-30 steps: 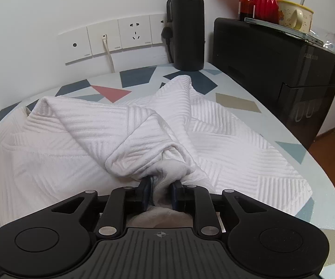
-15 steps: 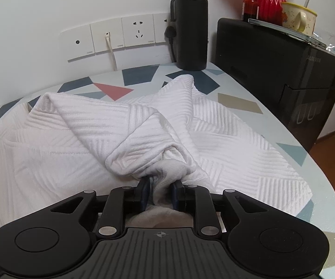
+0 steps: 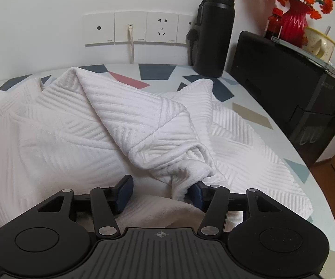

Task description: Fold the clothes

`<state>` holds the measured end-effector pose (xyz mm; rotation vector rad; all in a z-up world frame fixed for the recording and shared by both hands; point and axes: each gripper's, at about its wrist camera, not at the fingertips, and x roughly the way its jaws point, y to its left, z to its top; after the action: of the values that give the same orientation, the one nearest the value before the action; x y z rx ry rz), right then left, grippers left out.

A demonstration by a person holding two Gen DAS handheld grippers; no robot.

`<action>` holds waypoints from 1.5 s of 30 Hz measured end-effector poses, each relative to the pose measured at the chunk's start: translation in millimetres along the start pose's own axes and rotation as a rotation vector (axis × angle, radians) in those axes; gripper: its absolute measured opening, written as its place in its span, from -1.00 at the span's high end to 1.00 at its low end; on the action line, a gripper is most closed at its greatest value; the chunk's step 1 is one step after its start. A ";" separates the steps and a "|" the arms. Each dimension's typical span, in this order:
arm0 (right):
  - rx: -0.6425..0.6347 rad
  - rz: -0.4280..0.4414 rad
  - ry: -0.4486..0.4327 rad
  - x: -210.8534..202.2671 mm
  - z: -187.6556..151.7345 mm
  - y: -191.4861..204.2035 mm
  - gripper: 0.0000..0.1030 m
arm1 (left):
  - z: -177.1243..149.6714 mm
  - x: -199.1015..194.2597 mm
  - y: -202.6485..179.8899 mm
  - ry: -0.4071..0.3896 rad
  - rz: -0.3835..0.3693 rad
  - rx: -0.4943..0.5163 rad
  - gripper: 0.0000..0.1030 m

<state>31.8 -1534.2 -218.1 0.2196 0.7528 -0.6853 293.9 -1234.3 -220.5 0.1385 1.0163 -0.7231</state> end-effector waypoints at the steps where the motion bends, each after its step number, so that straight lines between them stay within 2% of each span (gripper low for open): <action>1: -0.003 0.000 0.001 -0.1 0.0 0.4 0.01 | -0.1 -0.1 0.0 0.000 0.000 0.000 0.86; 5: -0.018 -0.011 -0.003 -0.5 -1.2 3.2 0.02 | 0.0 0.0 -0.6 0.000 0.002 0.008 0.86; 9: -0.037 -0.024 -0.014 -2.5 -3.0 1.4 0.28 | 0.2 -0.1 -1.3 0.004 0.001 0.024 0.86; 11: -0.040 -0.024 -0.017 -3.2 -3.7 0.1 0.30 | 0.1 -0.3 -1.6 0.004 0.003 0.025 0.86; 20: -0.078 -0.039 -0.011 -1.2 -2.6 5.5 0.24 | -0.9 -0.7 -3.0 0.000 0.010 0.027 0.86; 34: -0.102 -0.045 -0.013 0.7 -2.4 8.0 0.22 | -13.9 -8.6 1.1 -0.009 -0.009 -0.045 0.86; 45: -0.194 -0.030 0.023 15.9 16.7 20.6 0.20 | -31.2 -19.2 -5.1 -0.001 -0.042 -0.042 0.87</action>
<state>62.8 -1533.3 -218.1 0.0388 0.8408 -0.6344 262.0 -1215.5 -220.7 0.0808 1.0353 -0.7390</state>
